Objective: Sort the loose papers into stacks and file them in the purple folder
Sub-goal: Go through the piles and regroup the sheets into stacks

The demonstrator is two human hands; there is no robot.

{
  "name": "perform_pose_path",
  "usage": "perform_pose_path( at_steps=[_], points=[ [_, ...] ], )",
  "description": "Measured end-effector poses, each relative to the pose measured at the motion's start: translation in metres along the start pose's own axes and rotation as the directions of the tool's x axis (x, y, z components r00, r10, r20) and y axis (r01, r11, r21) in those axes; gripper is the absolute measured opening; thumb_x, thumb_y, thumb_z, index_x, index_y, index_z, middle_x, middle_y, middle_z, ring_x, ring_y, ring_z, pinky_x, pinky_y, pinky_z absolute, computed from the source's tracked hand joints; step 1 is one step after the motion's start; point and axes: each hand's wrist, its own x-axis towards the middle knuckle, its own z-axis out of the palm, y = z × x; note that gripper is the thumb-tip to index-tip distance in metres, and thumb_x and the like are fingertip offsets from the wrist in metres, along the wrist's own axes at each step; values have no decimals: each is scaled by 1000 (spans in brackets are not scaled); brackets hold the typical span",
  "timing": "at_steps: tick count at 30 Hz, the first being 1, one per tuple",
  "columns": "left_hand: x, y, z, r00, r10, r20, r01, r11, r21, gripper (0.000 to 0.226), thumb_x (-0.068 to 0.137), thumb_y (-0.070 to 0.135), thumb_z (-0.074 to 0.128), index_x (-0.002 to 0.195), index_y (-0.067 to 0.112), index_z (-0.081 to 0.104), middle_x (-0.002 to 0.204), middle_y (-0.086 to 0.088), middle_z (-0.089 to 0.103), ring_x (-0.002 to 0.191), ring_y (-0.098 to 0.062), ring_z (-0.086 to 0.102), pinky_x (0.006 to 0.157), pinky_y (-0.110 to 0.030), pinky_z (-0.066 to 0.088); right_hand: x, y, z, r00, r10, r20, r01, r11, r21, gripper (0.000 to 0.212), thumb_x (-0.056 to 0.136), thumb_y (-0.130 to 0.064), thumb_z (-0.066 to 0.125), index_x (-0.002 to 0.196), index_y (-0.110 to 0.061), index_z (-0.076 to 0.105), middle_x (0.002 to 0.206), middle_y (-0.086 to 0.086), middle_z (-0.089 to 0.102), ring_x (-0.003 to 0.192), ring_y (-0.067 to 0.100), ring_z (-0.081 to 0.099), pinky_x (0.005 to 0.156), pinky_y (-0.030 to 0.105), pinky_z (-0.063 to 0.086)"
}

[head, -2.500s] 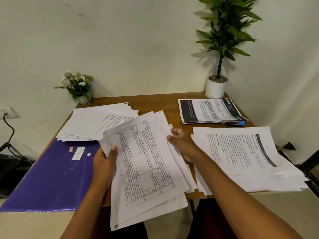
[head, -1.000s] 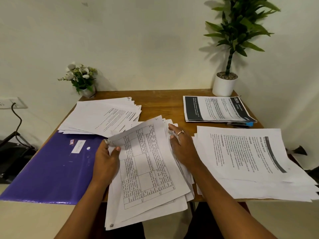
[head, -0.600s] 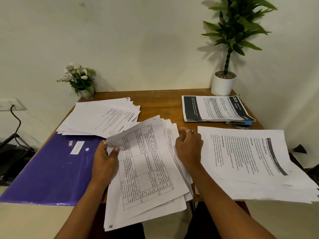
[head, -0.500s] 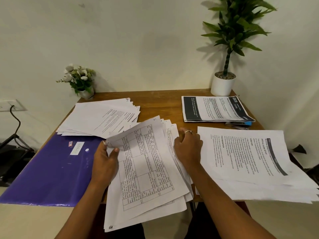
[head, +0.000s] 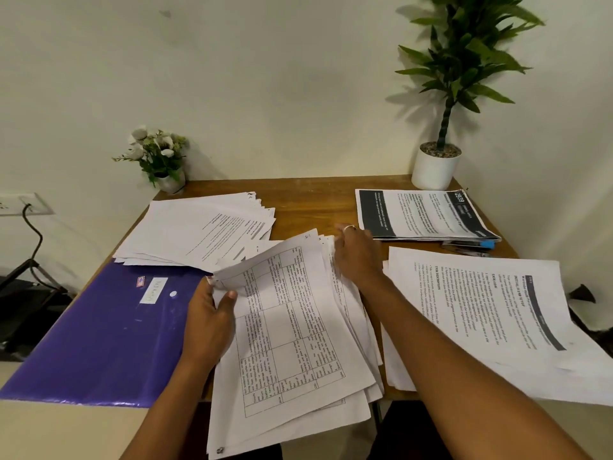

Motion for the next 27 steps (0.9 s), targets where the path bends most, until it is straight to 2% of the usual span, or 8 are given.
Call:
perform_pose_path(
  at_steps=[4, 8, 11, 15, 19, 24, 25, 27],
  points=[
    [-1, 2, 0, 1000, -4, -9, 4, 1000, 31, 27, 100, 9, 59, 117, 29, 59, 112, 14, 68, 106, 4, 62, 83, -25, 52, 21, -15, 8, 974, 65, 215, -11, 970, -242, 40, 93, -43, 68, 123, -19, 60, 135, 4, 59, 124, 26, 52, 110, 45, 35],
    [3, 3, 1, 1000, -14, -20, 15, 998, 66, 22, 101, 11, 59, 116, 27, 58, 109, 18, 64, 102, -2, 62, 74, -21, 51, 34, -28, 14, 974, 78, 214, -29, 974, -223, 18, 94, -36, 69, 93, -21, 58, 103, 3, 65, 103, 23, 60, 104, 43, 35],
    [4, 4, 1, 1000, -11, -15, 12, 997, 74, 20, 101, 11, 58, 114, 25, 57, 106, 16, 64, 97, 1, 62, 65, -12, 47, 43, -35, 10, 933, 143, 330, -83, 978, -189, 18, 96, -31, 68, 90, -21, 54, 88, -1, 56, 92, 20, 56, 101, 43, 38],
    [4, 5, 2, 1000, -18, -5, 18, 997, 79, 19, 101, 11, 58, 113, 25, 57, 105, 15, 64, 94, 2, 62, 62, -11, 48, 54, -33, 1, 841, 185, 508, -139, 982, -127, 17, 94, -25, 69, 88, -14, 57, 91, 5, 62, 80, 22, 60, 79, 34, 50],
    [4, 4, 1, 1000, -6, 3, 5, 997, 71, 18, 101, 9, 57, 112, 23, 57, 105, 14, 63, 95, 5, 62, 61, -9, 51, 57, -37, -14, 775, 215, 594, -278, 961, 15, 28, 94, -23, 63, 70, -12, 54, 70, 5, 56, 62, 17, 52, 58, 27, 38],
    [3, 3, 0, 1000, -11, 19, 9, 998, 68, 22, 101, 9, 57, 113, 28, 56, 108, 15, 63, 95, 2, 64, 61, -11, 53, 60, -34, -33, 629, 243, 738, -570, 791, 225, 33, 92, -32, 69, 114, -7, 70, 98, 13, 78, 77, 26, 75, 62, 28, 54],
    [2, 4, 0, 1000, -8, 18, 7, 998, 66, 22, 101, 9, 57, 113, 27, 56, 107, 14, 63, 94, 4, 63, 61, -10, 52, 60, -31, -35, 656, 244, 714, -553, 800, 235, 35, 92, -29, 69, 119, -7, 68, 102, 14, 77, 82, 27, 75, 67, 29, 55],
    [2, 4, 0, 1000, -2, 12, 1, 998, 65, 21, 101, 8, 57, 112, 26, 56, 105, 13, 64, 93, 5, 63, 61, -12, 52, 59, -27, -34, 807, 201, 555, -394, 883, 254, 30, 92, -27, 70, 116, -10, 63, 104, 9, 73, 89, 24, 70, 77, 34, 55]
  ],
)
